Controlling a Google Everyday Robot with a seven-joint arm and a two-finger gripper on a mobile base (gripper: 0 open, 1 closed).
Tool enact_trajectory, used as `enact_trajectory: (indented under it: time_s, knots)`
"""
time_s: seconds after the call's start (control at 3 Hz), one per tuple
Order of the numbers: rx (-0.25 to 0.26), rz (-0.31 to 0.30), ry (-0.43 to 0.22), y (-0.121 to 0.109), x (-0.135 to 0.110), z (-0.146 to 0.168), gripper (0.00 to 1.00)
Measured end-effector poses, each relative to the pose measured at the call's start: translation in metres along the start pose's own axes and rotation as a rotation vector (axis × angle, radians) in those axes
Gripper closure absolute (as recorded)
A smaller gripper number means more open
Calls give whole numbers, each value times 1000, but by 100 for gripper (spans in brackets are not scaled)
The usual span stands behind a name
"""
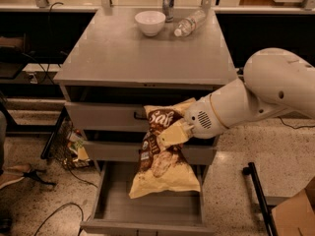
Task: Place brown chip bag into bottom drawer
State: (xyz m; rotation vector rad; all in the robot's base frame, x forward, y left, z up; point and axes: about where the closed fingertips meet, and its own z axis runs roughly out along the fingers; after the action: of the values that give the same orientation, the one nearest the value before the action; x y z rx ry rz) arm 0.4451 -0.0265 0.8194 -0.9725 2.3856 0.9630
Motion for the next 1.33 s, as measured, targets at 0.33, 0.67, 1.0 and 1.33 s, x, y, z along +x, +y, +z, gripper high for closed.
enact_trajectory:
  time_s: [0.33, 0.67, 1.0, 1.33]
  knots:
    - [-19, 29, 13, -8, 12, 23, 100]
    - [-59, 97, 41, -26, 46, 76, 100]
    - [-101, 178, 73, -45, 87, 138, 100]
    - [-127, 272, 84, -71, 119, 199, 100]
